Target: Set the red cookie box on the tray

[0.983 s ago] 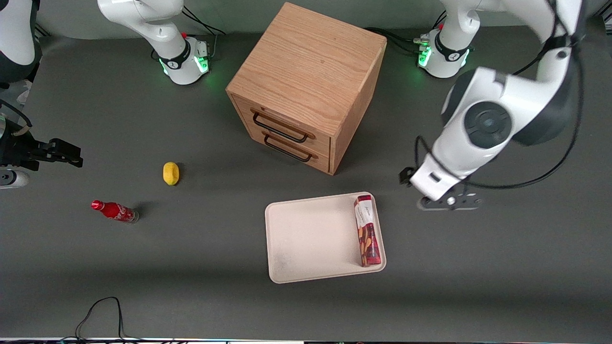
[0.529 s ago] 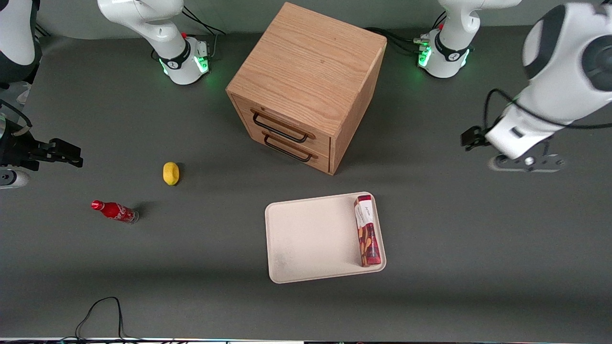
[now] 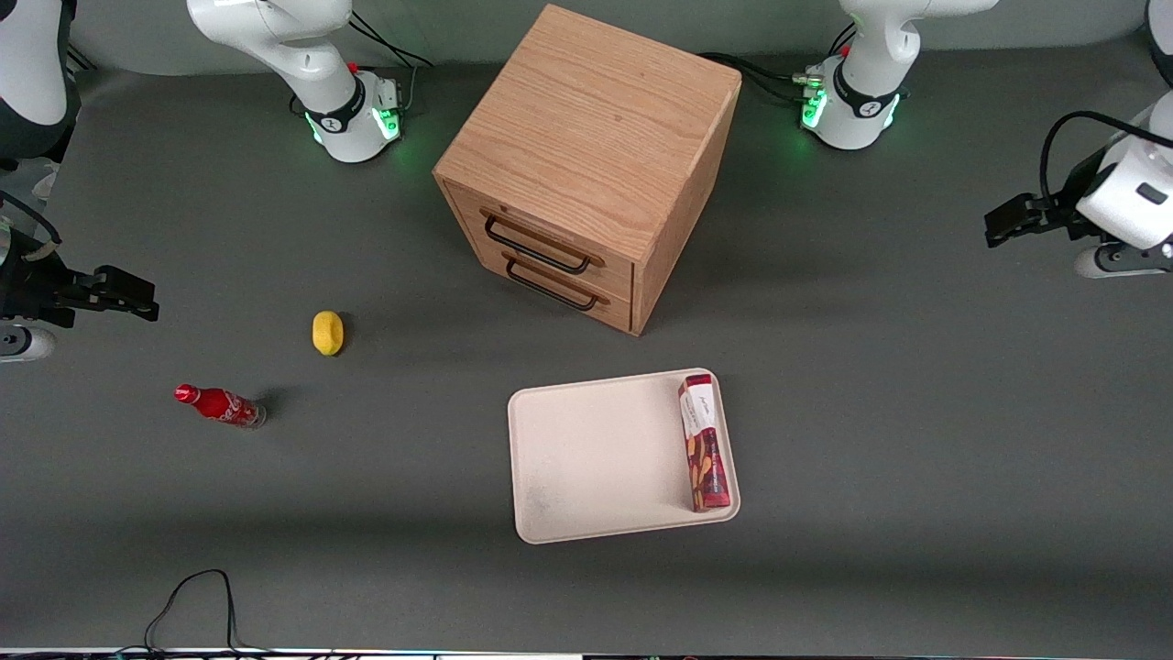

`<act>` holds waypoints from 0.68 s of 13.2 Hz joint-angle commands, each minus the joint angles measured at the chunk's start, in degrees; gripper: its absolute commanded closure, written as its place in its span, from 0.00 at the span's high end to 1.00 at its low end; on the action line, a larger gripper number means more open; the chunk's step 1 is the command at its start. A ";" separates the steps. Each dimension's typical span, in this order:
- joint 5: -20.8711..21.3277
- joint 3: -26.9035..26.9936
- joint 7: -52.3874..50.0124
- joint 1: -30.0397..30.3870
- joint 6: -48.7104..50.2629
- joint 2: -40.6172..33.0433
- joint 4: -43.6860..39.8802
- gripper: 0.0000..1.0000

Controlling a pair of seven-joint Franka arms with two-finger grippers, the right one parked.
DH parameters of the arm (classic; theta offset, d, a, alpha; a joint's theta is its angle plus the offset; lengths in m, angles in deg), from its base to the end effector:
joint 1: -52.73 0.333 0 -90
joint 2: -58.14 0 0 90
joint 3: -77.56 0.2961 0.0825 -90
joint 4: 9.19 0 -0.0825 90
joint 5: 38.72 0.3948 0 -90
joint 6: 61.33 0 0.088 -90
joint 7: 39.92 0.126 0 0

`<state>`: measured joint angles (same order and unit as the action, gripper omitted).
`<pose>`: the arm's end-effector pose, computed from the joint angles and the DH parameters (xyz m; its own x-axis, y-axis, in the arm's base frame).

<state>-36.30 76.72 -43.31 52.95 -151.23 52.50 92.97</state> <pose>0.5275 -0.0006 0.5377 0.9925 0.0486 -0.1125 0.0432 -0.9978 -0.0501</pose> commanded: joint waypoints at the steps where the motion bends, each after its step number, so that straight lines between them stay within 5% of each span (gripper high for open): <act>1: -0.31 2.14 3.74 -0.91 0.60 -1.22 0.16 1.00; 4: 0.13 7.15 4.10 -6.52 0.35 -0.61 -0.29 1.00; 9: 0.83 7.43 3.22 -6.54 0.96 0.36 -0.99 1.00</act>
<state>-36.18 83.07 -39.89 47.77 -151.24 52.43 92.92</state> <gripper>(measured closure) 0.000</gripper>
